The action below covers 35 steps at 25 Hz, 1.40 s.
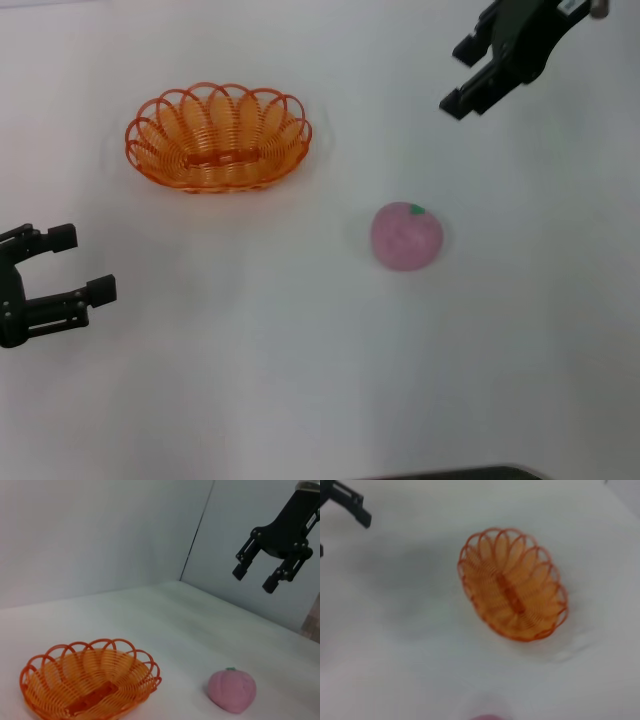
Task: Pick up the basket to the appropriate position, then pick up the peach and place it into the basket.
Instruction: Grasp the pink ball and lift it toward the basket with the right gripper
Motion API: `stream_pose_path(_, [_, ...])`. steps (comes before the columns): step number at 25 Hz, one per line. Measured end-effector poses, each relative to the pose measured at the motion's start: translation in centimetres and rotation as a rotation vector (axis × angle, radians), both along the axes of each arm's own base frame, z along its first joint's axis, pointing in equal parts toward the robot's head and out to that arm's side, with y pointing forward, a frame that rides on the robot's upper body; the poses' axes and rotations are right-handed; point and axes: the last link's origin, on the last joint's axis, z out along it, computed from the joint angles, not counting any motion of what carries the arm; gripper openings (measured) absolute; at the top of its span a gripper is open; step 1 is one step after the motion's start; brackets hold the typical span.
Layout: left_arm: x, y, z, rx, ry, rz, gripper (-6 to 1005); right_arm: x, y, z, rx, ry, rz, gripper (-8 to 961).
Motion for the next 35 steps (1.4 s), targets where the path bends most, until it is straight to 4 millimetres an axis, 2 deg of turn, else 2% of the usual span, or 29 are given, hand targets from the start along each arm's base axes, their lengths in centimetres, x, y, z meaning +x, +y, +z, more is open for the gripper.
stream_pose_path(17, [0.4,0.0,-0.2,-0.042,-0.001,-0.010,890,1.5,0.3,-6.9,-0.114,-0.131,0.025,685])
stream_pose_path(26, [0.6,0.3,-0.4,-0.065,-0.002,-0.007,890,2.7,-0.1,-9.6,-0.180,-0.168,0.013,685])
stream_pose_path(35, [0.9,0.6,-0.5,-0.069,-0.007,-0.013,890,3.4,-0.4,-11.0,-0.211,-0.210,0.016,683])
